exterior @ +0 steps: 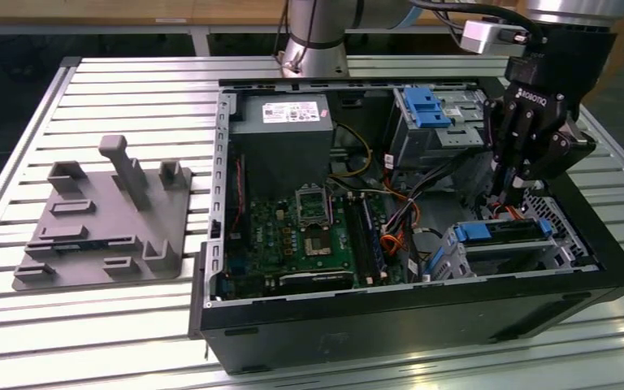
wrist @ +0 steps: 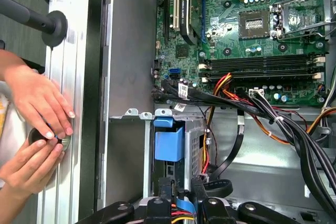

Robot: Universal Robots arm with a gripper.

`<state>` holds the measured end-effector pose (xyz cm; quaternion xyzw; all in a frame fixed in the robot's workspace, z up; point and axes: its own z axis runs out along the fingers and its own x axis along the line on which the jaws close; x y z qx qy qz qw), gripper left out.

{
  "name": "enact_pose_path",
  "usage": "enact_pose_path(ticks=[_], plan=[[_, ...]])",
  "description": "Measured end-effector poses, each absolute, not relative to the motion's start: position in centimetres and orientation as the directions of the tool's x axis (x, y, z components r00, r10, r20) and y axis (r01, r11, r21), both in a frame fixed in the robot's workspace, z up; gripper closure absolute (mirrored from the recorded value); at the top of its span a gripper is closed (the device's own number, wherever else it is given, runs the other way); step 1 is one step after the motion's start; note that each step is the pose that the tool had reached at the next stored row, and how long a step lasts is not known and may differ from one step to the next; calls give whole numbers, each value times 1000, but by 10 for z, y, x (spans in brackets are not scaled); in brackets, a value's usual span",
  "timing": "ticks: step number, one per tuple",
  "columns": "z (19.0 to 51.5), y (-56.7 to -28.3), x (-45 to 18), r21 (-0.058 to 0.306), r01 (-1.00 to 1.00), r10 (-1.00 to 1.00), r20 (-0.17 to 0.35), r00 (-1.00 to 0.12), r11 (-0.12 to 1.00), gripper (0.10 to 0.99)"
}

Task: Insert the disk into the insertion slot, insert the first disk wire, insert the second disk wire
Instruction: 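Insert the second disk wire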

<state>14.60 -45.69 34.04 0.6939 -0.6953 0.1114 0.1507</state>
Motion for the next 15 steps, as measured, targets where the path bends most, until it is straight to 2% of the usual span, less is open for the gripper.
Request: enact_pose_path(ticks=[4, 5, 6, 15], plan=[[339, -457, 146, 54, -998, -931, 364, 8, 12, 808], [339, -457, 146, 54, -998, -931, 364, 8, 12, 875], [338, -457, 146, 54, -998, -931, 364, 8, 12, 890], [337, -457, 146, 55, -998, -932, 363, 9, 12, 890]])
